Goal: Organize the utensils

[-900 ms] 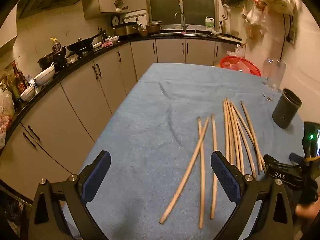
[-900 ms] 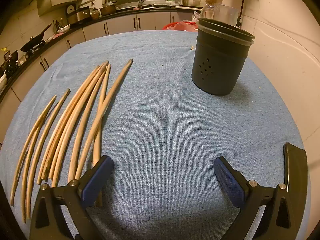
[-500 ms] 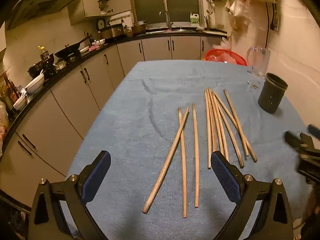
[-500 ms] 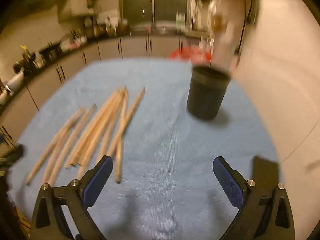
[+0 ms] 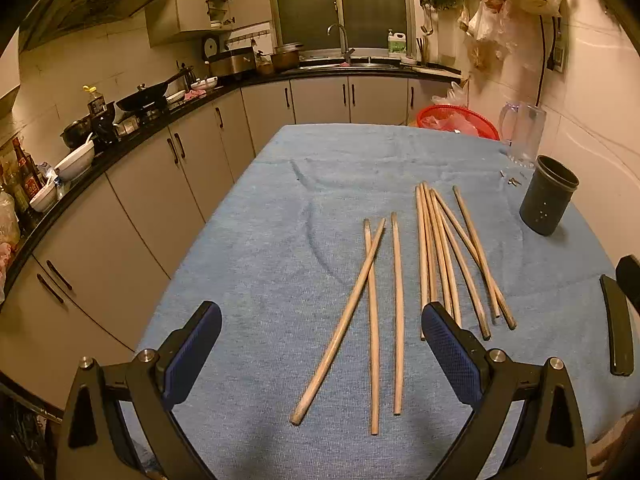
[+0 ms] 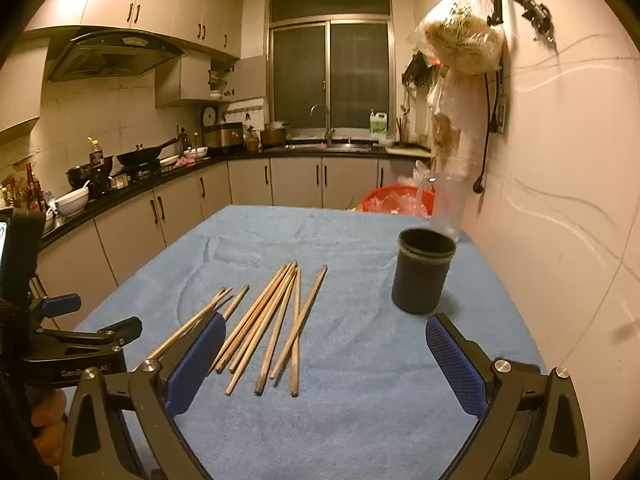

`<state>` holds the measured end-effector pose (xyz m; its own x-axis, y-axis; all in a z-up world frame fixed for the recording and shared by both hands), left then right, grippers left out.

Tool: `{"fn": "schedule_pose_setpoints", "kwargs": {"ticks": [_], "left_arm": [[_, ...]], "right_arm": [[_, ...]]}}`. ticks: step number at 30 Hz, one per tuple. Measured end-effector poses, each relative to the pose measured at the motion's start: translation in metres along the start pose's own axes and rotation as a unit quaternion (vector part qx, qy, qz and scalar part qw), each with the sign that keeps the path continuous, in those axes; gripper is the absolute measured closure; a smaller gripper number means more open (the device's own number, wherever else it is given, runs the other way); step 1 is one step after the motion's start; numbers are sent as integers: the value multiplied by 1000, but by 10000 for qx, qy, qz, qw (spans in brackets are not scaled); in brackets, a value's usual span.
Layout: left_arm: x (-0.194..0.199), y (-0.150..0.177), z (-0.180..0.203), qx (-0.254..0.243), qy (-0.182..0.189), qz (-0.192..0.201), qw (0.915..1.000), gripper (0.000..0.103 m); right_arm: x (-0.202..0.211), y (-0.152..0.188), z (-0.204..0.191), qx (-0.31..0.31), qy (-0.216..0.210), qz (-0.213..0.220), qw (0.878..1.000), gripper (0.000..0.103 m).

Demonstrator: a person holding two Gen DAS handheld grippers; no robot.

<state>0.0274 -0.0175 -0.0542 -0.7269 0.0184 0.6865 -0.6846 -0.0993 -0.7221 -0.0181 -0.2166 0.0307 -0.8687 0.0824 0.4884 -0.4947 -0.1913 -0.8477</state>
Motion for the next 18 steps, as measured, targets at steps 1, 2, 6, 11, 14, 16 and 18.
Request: {"fn": "schedule_pose_setpoints", "kwargs": {"ticks": [1, 2, 6, 11, 14, 16, 18], "left_arm": [[-1, 0, 0, 10, 18, -18, 10000, 3], [-1, 0, -1, 17, 29, -37, 10000, 3], [-5, 2, 0, 15, 72, -103, 9999, 3], [-7, 5, -2, 44, 123, -134, 9998, 3], [-8, 6, -3, 63, 115, -157, 9998, 3], [-10, 7, -3, 76, 120, -192, 9997, 3], [-10, 8, -3, 82, 131, -210, 9997, 3]], "right_arm": [[-2, 2, -2, 50, -17, -32, 10000, 2], [-3, 1, -4, 79, -41, -60, 9999, 2], [-8, 4, -12, 221, -6, -142, 9997, 2], [-15, 7, -14, 219, -25, -296, 9993, 2], [-17, 9, -12, 153, 16, -373, 9992, 2], [-19, 10, -8, 126, 84, -429, 9990, 2], [-20, 11, -8, 124, 109, -478, 9987, 2]]}}
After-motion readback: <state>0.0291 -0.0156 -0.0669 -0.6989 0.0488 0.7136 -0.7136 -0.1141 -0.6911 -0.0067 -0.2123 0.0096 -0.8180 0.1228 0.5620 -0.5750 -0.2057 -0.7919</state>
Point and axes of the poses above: each gripper's, at about its wrist camera, not at the fingertips, and x roughly against the way its jaws point, z to its right, y to its underside, the point moved 7 cm from there along -x, roughly the way its jaws point, and after that the axes turned 13 degrees about x, right-handed, at the moved point
